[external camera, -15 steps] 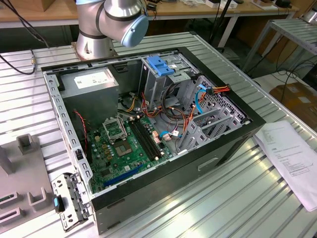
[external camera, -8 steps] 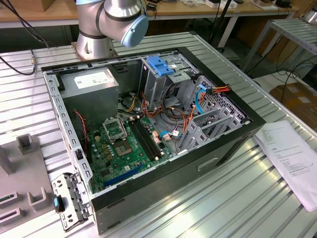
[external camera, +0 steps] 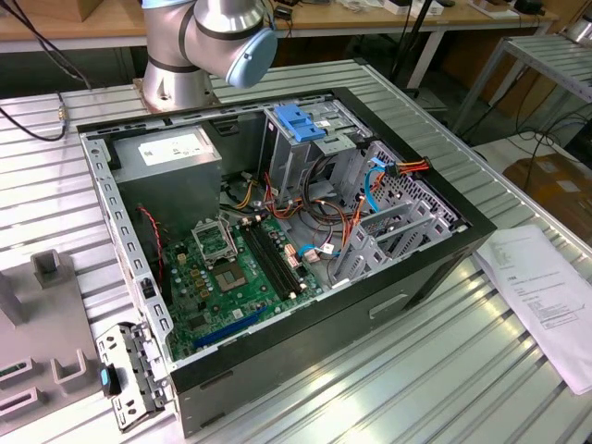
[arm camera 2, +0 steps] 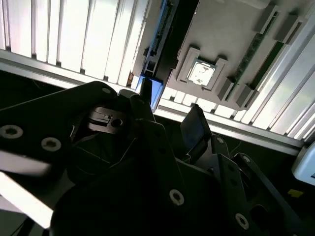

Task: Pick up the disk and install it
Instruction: 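Pick up the disk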

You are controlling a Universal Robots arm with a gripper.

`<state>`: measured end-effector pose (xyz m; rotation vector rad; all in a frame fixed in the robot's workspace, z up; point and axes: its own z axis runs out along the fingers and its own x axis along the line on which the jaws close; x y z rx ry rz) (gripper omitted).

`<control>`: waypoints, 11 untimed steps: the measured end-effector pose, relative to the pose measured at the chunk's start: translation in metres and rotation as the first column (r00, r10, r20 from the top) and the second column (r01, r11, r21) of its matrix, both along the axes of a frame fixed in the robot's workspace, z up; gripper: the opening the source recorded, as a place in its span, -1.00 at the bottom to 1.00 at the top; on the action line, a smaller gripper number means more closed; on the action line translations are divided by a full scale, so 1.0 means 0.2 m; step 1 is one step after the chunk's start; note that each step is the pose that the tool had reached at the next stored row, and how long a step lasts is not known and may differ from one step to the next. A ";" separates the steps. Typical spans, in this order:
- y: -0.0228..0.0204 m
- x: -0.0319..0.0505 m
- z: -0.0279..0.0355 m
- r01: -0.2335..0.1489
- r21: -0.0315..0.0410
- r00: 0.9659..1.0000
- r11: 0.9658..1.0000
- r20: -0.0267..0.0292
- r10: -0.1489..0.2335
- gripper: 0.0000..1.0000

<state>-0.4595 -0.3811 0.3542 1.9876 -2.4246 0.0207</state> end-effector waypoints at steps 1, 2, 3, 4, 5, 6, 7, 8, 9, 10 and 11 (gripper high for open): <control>0.000 0.000 -0.002 -0.009 0.000 1.000 1.000 0.001 0.009 0.03; 0.002 0.000 -0.005 -0.021 -0.001 1.000 1.000 0.003 0.021 0.03; 0.005 0.000 -0.007 -0.028 -0.002 1.000 1.000 0.005 0.028 0.03; 0.009 0.000 -0.010 -0.037 -0.003 0.999 0.999 0.008 0.037 0.03; 0.012 0.000 -0.012 -0.039 -0.004 0.999 0.999 0.009 0.039 0.03; 0.015 0.000 -0.014 -0.041 -0.004 0.999 0.999 0.010 0.041 0.03; 0.018 -0.001 -0.017 -0.043 -0.004 0.999 0.999 0.010 0.043 0.03; 0.020 -0.002 -0.021 -0.044 -0.004 0.999 0.999 0.011 0.044 0.03; 0.021 -0.005 -0.025 -0.045 -0.004 0.999 0.999 0.011 0.045 0.03; 0.022 -0.009 -0.028 -0.045 -0.004 0.999 0.999 0.010 0.045 0.03; 0.023 -0.014 -0.035 -0.045 -0.004 0.999 0.999 0.011 0.045 0.03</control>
